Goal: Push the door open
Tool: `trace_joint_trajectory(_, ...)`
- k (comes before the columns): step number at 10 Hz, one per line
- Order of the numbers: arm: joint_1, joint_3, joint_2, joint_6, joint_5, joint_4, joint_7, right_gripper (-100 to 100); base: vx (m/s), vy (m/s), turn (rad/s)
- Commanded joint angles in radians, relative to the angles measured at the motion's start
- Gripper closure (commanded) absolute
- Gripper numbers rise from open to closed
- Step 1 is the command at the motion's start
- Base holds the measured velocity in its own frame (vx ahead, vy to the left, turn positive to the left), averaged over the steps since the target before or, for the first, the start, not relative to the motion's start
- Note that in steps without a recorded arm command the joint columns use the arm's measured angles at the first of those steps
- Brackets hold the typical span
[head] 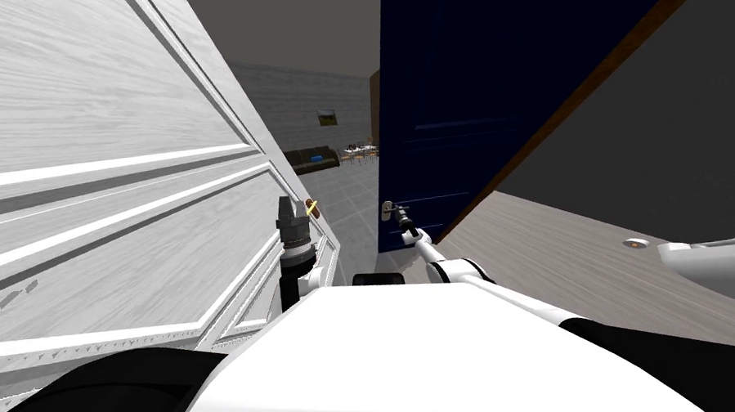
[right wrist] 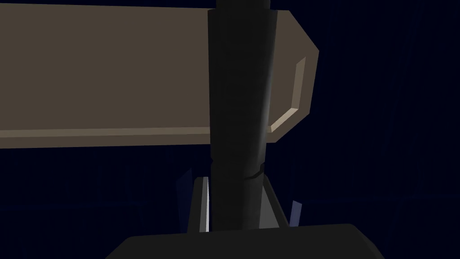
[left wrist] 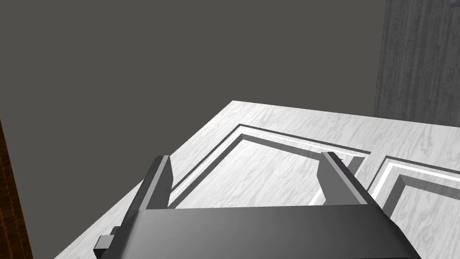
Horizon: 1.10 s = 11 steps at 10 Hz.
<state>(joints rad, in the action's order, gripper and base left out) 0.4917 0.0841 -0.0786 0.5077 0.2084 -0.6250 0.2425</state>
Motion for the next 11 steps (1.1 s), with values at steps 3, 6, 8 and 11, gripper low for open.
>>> trace_joint_trajectory(3,0.012,0.061,0.016,-0.018,-0.028,-0.008,-0.071,100,0.161,0.128,-0.12)
trace_joint_trajectory(6,0.016,0.107,0.044,-0.031,-0.049,-0.007,-0.13,100,0.16,0.118,-0.095)
trace_joint_trajectory(8,0.018,0.13,0.061,-0.038,-0.061,-0.006,-0.16,100,0.162,0.112,-0.092)
trace_joint_trajectory(11,0.015,0.145,0.071,-0.046,-0.067,-0.008,-0.176,100,0.122,0.084,-0.069)
